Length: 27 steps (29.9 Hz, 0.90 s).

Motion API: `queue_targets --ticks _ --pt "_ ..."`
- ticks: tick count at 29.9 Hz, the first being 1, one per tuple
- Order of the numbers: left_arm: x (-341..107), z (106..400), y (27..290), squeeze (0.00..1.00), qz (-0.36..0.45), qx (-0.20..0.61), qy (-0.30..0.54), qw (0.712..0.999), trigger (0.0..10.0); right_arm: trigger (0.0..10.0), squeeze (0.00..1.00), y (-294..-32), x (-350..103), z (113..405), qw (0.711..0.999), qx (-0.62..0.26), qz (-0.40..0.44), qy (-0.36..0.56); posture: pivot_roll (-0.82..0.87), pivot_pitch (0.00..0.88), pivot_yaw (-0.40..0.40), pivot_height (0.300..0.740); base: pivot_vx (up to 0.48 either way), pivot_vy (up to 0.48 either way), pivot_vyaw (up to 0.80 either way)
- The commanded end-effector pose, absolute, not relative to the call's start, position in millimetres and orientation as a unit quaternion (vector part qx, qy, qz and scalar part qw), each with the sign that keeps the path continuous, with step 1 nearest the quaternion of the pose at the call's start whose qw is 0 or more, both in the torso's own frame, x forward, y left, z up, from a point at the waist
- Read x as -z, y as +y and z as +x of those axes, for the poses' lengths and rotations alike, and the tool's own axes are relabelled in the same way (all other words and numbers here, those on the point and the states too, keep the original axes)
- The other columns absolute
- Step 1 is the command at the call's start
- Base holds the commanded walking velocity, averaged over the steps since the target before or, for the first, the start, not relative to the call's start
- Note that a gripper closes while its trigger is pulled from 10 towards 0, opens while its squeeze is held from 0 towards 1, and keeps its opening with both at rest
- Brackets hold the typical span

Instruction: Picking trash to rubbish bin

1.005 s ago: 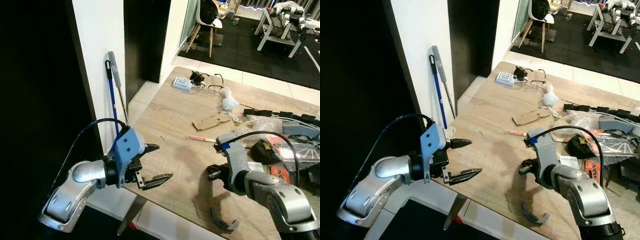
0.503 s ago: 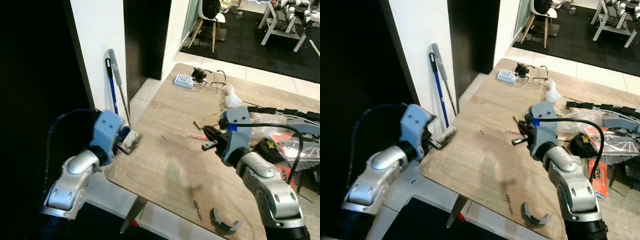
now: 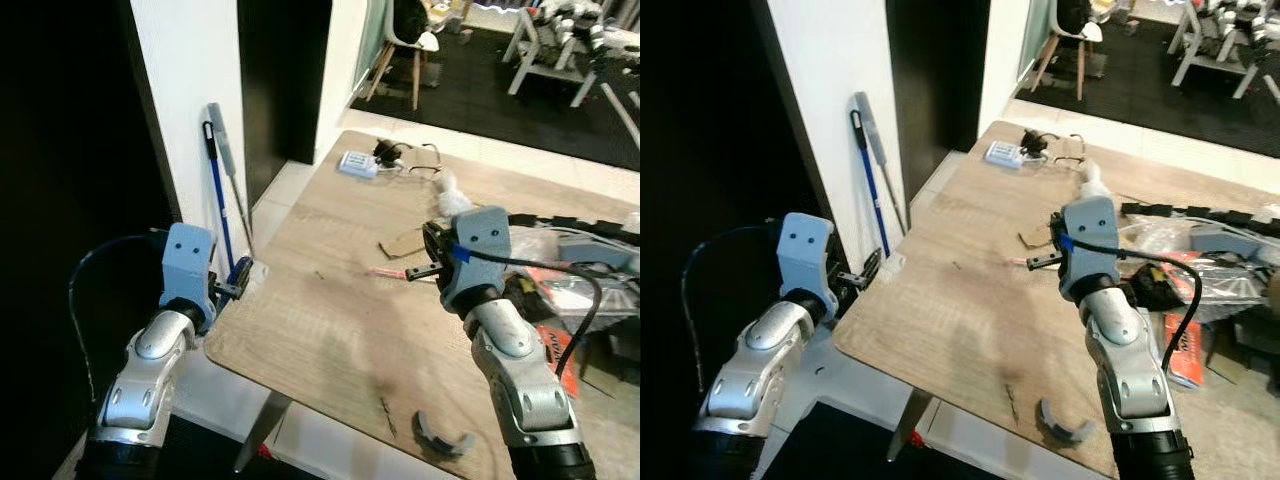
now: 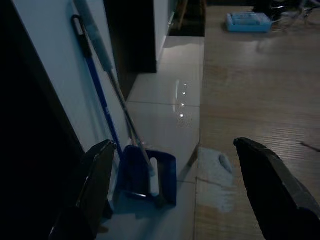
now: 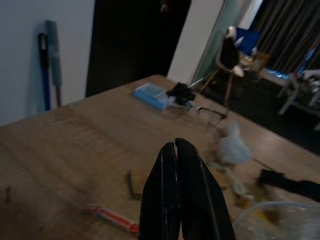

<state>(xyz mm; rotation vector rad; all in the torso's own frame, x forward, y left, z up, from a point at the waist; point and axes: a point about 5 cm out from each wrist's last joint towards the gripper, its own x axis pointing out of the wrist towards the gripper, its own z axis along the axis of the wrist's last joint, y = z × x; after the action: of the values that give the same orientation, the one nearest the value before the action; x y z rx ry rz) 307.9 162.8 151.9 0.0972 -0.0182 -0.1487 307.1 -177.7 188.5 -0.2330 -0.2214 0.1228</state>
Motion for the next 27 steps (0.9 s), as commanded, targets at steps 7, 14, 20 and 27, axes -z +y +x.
queue_targets --ticks 7,14,20,27 --pt "-139.5 301.5 172.3 0.0 0.057 0.031 0.011 0.998 10.0 10.0 0.0 -173.7 -173.6 310.8 0.985 -0.071 -0.12 -0.101 -0.04 0.043 -0.069 0.74 0.0 0.0 0.0" --pt "-131.8 294.7 171.9 0.0 0.054 0.012 0.014 0.998 10.0 10.0 0.0 -178.8 -159.9 308.0 0.989 -0.073 -0.102 -0.084 -0.04 0.025 -0.062 0.74 0.0 0.0 0.0" --pt "-130.8 293.1 161.1 0.0 0.054 0.027 0.014 0.998 10.0 10.0 0.0 -179.3 -154.3 306.5 0.992 -0.076 -0.069 -0.078 -0.03 0.024 -0.058 0.74 0.0 0.0 0.0" --pt "-130.2 293.2 151.8 0.0 0.048 0.041 0.016 0.998 10.0 10.0 0.0 -173.6 -151.9 303.8 0.991 -0.085 -0.073 -0.075 -0.04 0.051 -0.066 0.74 -0.243 0.0 0.0"
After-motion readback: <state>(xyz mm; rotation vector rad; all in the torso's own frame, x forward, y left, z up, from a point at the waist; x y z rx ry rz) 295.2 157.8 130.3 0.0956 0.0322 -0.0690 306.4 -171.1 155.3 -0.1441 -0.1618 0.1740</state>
